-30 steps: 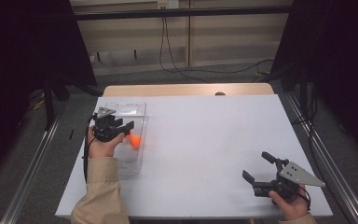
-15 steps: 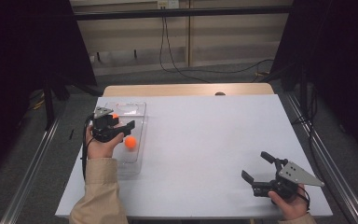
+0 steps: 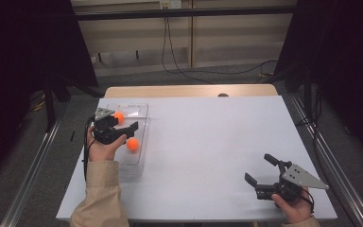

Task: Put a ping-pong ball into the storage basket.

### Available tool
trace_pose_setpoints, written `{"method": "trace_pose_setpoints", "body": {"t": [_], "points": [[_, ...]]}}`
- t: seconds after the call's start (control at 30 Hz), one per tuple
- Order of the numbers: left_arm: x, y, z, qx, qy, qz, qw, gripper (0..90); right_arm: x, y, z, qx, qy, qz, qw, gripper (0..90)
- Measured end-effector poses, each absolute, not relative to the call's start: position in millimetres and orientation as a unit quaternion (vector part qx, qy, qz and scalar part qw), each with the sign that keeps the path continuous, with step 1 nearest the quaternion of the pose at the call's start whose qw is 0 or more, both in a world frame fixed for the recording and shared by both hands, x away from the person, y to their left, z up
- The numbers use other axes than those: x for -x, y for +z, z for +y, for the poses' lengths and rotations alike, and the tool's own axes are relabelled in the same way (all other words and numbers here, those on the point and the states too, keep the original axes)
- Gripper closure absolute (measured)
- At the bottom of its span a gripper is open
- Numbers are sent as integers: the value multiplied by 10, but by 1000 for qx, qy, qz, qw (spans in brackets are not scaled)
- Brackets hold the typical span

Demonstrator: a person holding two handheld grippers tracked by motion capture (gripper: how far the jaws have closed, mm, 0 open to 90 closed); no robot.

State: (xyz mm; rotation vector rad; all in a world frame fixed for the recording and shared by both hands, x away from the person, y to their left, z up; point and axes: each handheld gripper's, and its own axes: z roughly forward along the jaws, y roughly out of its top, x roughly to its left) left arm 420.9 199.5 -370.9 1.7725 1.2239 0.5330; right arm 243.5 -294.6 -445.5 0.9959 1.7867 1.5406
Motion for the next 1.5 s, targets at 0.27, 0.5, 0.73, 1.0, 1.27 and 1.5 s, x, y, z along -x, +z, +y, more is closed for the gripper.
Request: {"method": "trace_pose_setpoints", "body": {"t": [0.27,0.5,0.73,1.0,1.27,1.5], "points": [[-4192,-3685,1971,-713,215,489,454,126,-2429,-4458,-2965,-375,576,667,288,24],[-4160,-3661,1958,-711,216,485,460,103,-2428,-4454,-2967,-376,577,666,287,24],[-4113,-3649,1957,-710,217,480,467,82,-2425,-4452,-2964,-375,577,666,288,24],[-4069,-3691,1974,-708,216,476,476,58,-2423,-4446,-2966,-376,578,665,288,24],[-4012,-3690,2010,-701,214,470,491,43,-2423,-4443,-2975,-375,578,664,291,24],[-3973,-3734,2017,-703,218,467,490,41,-2422,-4439,-2968,-375,578,664,291,24]]}}
